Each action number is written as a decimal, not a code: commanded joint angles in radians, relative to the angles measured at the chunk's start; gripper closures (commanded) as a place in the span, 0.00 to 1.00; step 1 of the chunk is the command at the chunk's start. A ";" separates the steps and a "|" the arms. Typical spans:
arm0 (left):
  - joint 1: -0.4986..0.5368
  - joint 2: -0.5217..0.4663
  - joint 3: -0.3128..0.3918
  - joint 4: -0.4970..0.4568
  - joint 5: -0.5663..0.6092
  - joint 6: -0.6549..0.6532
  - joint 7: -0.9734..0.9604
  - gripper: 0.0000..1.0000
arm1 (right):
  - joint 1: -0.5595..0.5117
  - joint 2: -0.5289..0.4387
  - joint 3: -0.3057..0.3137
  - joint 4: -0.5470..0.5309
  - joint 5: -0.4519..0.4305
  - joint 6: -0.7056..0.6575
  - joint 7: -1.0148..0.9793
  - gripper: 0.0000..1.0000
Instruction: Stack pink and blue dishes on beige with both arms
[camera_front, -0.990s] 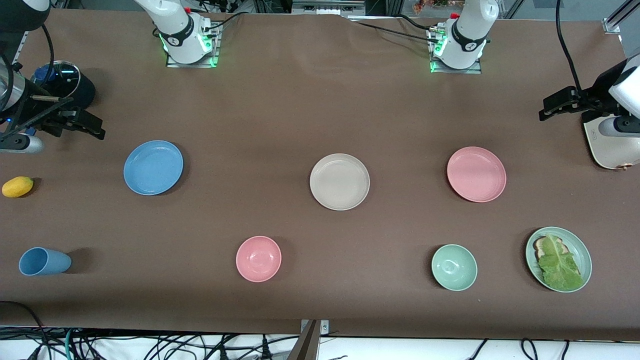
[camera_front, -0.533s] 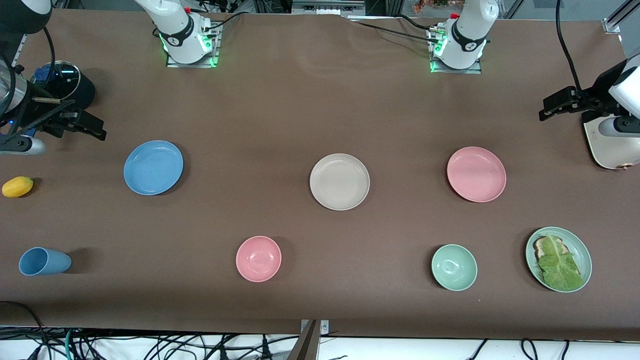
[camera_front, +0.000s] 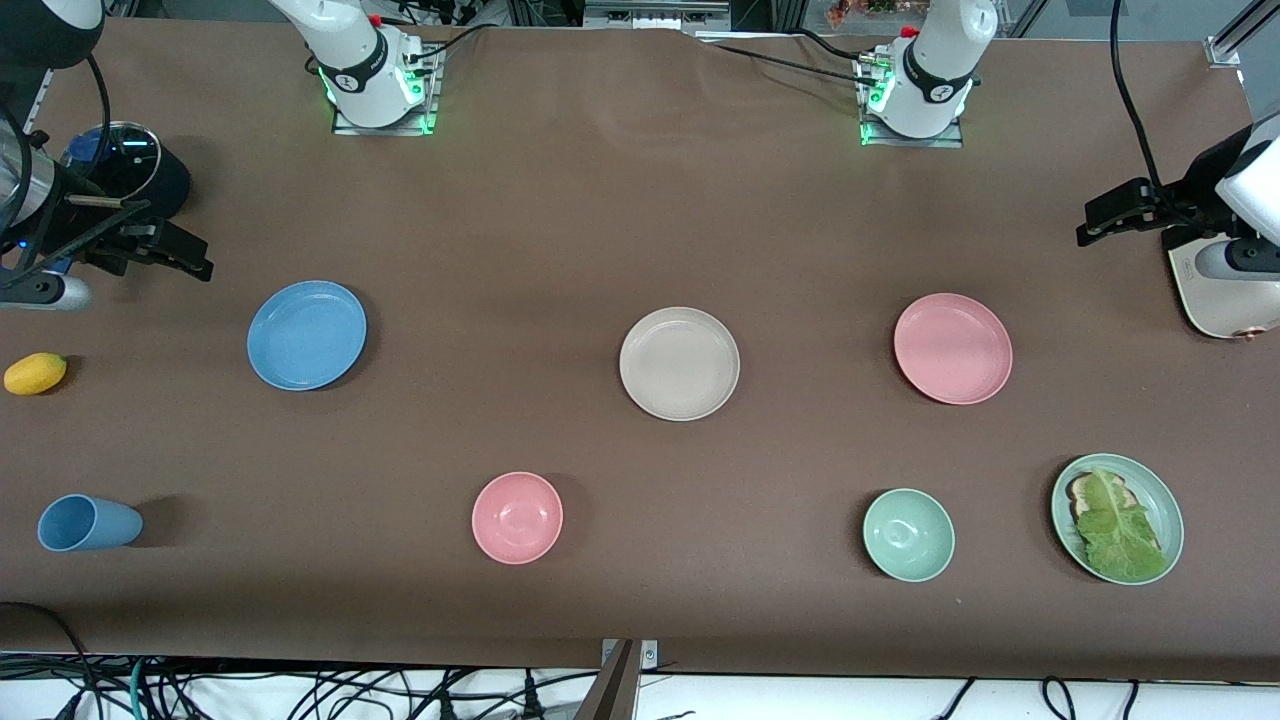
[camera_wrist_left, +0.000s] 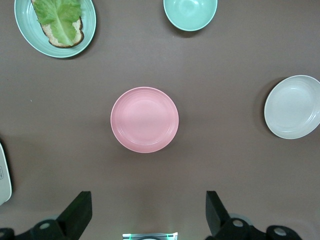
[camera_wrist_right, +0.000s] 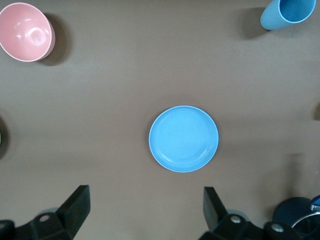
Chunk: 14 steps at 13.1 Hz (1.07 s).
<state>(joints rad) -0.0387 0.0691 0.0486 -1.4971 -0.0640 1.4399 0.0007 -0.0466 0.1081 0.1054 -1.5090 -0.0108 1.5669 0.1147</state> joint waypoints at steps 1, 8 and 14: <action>0.008 0.043 0.004 0.046 -0.033 0.033 -0.001 0.00 | -0.004 -0.010 0.005 -0.005 -0.001 -0.007 0.002 0.00; -0.003 0.204 -0.006 0.046 -0.023 0.045 0.005 0.00 | -0.004 -0.008 0.005 -0.014 -0.001 -0.001 0.000 0.00; 0.003 0.342 -0.006 0.044 -0.026 0.097 0.008 0.00 | -0.007 -0.007 0.004 -0.023 -0.001 0.002 -0.006 0.00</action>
<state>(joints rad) -0.0388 0.3848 0.0382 -1.4865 -0.0642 1.5448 0.0007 -0.0468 0.1115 0.1053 -1.5163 -0.0108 1.5669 0.1145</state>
